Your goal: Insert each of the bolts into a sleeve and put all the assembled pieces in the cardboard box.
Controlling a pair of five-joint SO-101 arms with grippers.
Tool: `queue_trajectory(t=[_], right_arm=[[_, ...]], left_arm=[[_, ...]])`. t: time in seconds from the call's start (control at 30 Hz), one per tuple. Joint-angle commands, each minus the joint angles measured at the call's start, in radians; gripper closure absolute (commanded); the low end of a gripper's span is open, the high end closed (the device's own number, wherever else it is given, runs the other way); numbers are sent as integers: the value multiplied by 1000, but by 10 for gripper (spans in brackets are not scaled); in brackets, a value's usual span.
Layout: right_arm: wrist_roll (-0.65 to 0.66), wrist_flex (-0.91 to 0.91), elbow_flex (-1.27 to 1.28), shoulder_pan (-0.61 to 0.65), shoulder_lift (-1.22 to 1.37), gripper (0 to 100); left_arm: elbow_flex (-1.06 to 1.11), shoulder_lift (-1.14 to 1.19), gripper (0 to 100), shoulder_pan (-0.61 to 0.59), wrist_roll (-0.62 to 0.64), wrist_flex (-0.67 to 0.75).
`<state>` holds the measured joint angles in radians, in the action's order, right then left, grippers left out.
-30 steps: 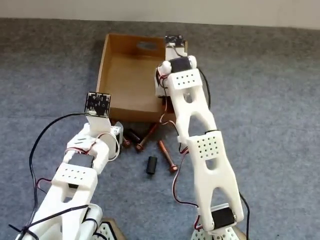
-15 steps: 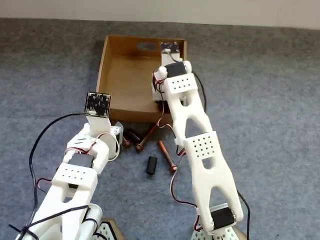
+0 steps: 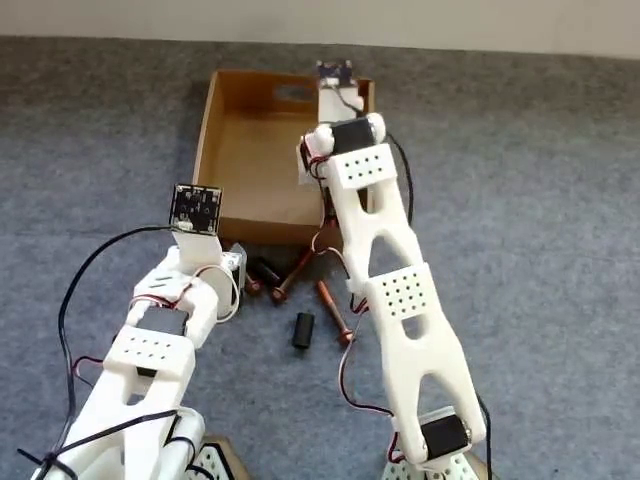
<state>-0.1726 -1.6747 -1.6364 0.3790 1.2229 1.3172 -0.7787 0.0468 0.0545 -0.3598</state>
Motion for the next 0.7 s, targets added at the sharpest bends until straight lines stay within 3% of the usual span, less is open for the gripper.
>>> queue_trajectory(t=[0.0, 0.1, 0.23, 0.53, 0.67], right_arm=[[-3, -41, -139, -1, -67, 836], [-8, -87, -124, -27, -125, 854], [-9, -88, -124, -77, -202, 993], [-9, -93, -79, -102, -455, 971], [-9, -93, 173, -62, -665, 971]], left_arm=[[-4, -24, 896, -15, 3, 17], [-4, -24, 896, -15, 3, 17], [-4, -24, 896, -15, 3, 17], [-4, -24, 896, -15, 3, 18], [-4, -24, 896, -15, 3, 18]])
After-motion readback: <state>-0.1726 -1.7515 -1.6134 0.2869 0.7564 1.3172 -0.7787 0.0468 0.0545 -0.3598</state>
